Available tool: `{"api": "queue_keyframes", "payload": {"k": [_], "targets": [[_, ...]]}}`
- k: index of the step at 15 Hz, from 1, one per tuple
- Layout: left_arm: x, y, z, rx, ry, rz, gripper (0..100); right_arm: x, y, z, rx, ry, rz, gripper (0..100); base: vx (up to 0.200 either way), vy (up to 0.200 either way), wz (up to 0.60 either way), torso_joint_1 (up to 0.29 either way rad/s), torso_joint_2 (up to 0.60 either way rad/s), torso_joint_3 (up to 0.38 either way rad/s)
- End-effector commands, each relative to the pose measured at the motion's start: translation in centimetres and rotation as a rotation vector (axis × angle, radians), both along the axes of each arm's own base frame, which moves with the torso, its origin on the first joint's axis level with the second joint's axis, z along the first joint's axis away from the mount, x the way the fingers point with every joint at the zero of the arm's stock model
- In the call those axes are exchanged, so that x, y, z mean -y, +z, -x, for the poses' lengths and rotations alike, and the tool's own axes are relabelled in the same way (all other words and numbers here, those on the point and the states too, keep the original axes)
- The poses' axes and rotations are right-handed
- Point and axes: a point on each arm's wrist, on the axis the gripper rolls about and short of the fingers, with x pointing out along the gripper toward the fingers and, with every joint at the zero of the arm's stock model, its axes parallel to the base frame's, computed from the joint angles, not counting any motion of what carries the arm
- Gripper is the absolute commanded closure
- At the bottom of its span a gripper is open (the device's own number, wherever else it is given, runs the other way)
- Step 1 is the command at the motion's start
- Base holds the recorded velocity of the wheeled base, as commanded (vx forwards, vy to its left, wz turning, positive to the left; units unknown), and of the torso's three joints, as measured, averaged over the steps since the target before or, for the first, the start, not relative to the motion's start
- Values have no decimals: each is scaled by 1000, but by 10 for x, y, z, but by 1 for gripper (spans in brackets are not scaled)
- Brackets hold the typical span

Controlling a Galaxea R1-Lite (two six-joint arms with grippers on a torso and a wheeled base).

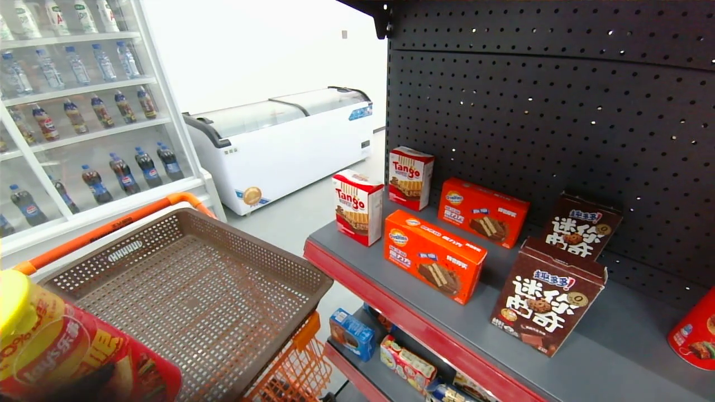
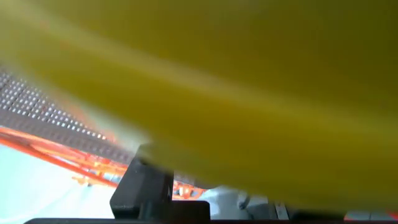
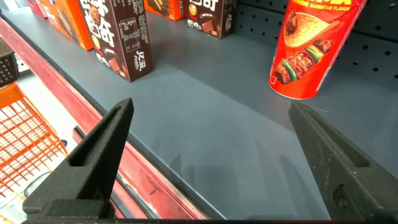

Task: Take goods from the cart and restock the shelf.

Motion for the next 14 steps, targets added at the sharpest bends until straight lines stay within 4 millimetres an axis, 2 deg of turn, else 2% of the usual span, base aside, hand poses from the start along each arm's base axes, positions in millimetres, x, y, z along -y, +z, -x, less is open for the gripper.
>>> {"api": "queue_keyframes", "payload": {"k": [1, 2, 6, 10, 14], "targets": [[2, -2, 19, 82, -85, 18, 100, 0, 0, 0, 0, 1, 0, 0, 0, 0, 0, 0, 0, 0], [3, 0, 24, 112, -132, 29, 100, 0, 0, 0, 0, 1, 0, 0, 0, 0, 0, 0, 0, 0], [4, 1, 24, 113, -147, 30, 100, 0, 0, 0, 0, 1, 0, 0, 0, 0, 0, 0, 0, 0], [6, -1, 26, 103, -268, 61, 100, 0, 0, 0, 0, 1, 0, 0, 0, 0, -600, 0, 2, 1], [7, -2, 26, 93, -283, 67, 100, 0, 0, 0, 0, 1, 0, 0, 0, 0, -600, 2, 5, 6]]}}
